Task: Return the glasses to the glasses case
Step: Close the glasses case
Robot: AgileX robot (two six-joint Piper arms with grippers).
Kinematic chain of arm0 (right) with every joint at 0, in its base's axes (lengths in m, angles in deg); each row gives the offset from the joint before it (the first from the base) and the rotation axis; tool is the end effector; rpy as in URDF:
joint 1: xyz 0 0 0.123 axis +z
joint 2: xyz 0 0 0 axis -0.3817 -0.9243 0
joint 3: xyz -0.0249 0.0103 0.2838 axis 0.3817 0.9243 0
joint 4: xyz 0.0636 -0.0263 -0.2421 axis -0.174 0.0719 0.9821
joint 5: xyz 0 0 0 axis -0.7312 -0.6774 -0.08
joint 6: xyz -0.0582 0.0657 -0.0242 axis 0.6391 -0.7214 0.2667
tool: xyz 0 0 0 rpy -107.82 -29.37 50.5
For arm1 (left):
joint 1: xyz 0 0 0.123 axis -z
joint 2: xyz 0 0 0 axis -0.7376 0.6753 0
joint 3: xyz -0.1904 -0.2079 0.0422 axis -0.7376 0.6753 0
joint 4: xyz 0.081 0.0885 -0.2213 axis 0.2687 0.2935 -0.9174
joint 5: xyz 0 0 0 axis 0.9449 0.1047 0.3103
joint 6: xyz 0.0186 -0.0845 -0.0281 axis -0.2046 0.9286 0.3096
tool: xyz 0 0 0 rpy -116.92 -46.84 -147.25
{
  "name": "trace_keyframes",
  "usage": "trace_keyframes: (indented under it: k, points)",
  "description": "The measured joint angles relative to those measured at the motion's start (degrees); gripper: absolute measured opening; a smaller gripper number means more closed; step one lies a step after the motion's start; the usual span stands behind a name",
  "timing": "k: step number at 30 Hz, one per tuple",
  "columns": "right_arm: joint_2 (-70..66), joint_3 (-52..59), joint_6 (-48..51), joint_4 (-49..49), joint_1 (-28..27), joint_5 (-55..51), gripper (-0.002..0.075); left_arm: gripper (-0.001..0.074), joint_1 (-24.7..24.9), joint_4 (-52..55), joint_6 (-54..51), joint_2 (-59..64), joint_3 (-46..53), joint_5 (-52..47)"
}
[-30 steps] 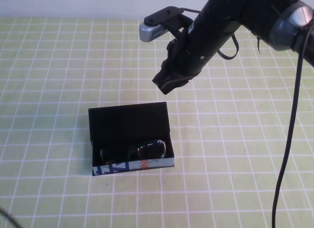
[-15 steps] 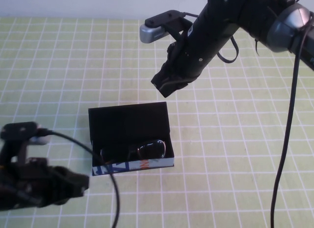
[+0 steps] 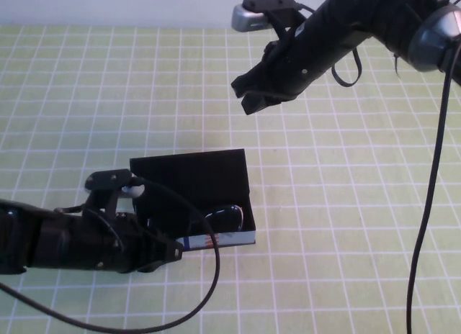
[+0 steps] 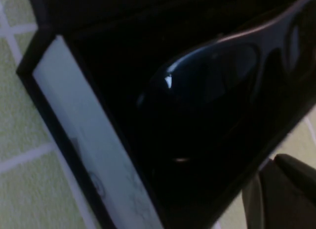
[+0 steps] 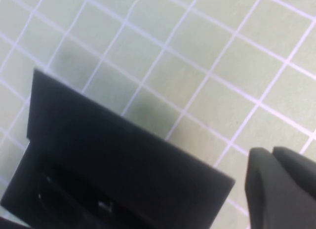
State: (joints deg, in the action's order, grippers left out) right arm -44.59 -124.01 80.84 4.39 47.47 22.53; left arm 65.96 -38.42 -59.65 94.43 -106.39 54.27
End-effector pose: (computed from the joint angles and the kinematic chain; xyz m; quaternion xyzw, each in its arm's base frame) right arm 0.4174 0.2263 0.2924 -0.2987 0.9065 0.1920 0.2286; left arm 0.2424 -0.1315 0.1461 0.1575 0.9066 -0.3237 0.2200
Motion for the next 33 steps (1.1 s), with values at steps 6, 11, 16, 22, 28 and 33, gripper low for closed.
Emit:
trace_keyframes:
  k: [6, 11, 16, 22, 28, 33]
  points:
    - [-2.9, -1.1, 0.0, -3.2, -2.0, 1.0, -0.0011, -0.0002, 0.1, -4.4, -5.8, 4.5, -0.7, -0.6]
    - [-8.7, -7.1, -0.5, -3.7, -2.1, 1.4, -0.0011, -0.0002, 0.1, -5.8, -7.6, 5.1, -1.2, -1.2]
    - [-15.5, -14.8, -2.0, -3.8, -2.1, -0.1, -0.0011, -0.0002, 0.1, -6.0, -7.9, 5.2, -1.2, -1.2]
    - [-22.6, -20.7, -4.5, -4.0, -2.4, -7.3, -0.0011, -0.0002, 0.1, -6.3, -7.9, 5.4, -1.2, -1.3]
    - [-23.2, -21.2, -4.7, -6.8, -2.6, -8.5, -0.0011, -0.0002, 0.1, -6.3, -8.1, 5.4, -1.2, -1.4]
    - [-21.3, -19.3, -4.7, -9.1, -2.0, -8.5, -0.0011, -0.0002, 0.1, -6.3, -8.1, 5.4, -1.2, -1.5]
